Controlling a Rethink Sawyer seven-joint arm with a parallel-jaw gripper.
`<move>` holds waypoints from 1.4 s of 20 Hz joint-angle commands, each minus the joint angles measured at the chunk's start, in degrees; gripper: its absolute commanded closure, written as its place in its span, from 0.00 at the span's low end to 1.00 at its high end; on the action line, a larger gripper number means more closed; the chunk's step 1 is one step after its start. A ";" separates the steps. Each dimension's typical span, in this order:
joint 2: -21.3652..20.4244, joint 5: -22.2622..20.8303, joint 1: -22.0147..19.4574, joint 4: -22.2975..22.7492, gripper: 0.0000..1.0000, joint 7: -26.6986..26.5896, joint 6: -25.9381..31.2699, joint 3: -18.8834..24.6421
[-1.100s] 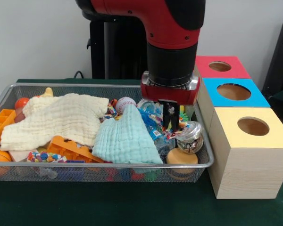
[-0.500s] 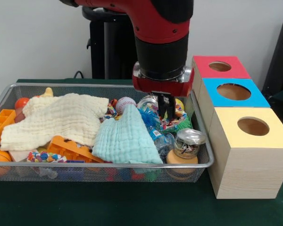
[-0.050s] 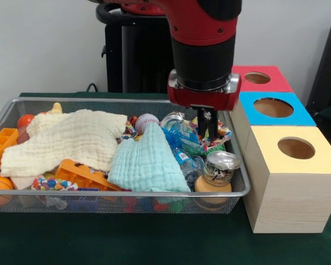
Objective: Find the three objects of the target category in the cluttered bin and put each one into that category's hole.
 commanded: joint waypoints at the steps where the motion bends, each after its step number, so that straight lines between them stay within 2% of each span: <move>1: 0.56 2.41 1.09 2.08 1.00 16.99 2.14 0.33; 6: 0.03 3.43 2.03 2.47 1.00 18.01 3.60 -0.49; 11: -1.05 4.91 3.82 4.91 1.00 19.90 1.99 -1.35; 12: -1.21 5.24 4.06 5.42 0.00 19.77 1.42 -1.58; 28: -1.12 6.18 8.10 5.27 0.00 25.28 1.24 -4.06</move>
